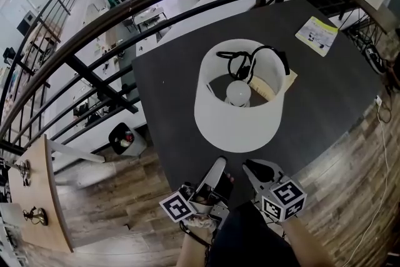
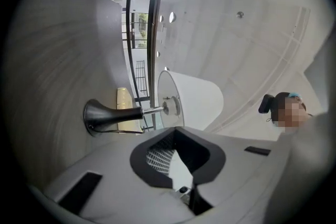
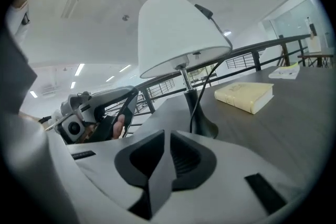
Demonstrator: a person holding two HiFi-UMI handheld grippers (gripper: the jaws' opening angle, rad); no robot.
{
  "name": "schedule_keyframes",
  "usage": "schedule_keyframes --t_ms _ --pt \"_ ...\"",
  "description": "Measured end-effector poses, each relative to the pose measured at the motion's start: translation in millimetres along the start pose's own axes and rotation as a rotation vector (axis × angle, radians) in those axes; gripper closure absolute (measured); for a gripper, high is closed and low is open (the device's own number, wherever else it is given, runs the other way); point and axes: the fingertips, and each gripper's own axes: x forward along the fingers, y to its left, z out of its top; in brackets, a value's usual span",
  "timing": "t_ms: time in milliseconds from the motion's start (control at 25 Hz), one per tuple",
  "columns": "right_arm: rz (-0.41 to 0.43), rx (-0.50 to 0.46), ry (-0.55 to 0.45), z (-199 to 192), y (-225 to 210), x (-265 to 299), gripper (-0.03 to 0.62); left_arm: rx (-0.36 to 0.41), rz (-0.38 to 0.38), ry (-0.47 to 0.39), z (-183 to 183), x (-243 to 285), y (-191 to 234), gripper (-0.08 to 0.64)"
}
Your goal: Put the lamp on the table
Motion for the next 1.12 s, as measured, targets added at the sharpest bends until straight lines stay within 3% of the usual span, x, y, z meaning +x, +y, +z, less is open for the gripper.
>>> schedule_keyframes --t_ms 40,120,640,1120 --pt "-0.003 0.008 -0.001 1 0 -1 0.582 -0.001 0.01 0.003 -2 -1 1 0.549" --pt "-0.011 0.025 0.006 2 0 -4 0.6 -0.003 0.032 0.01 -5 -1 4 0.549" --pt "-0.029 0.124 -0.007 10 5 -23 0.6 -0.032 0.018 0.05 -30 5 -13 0.549" --pt "-0.047 0.144 -0.025 9 4 -34 0.6 -0.037 -0.002 0.073 -46 9 -23 0.549"
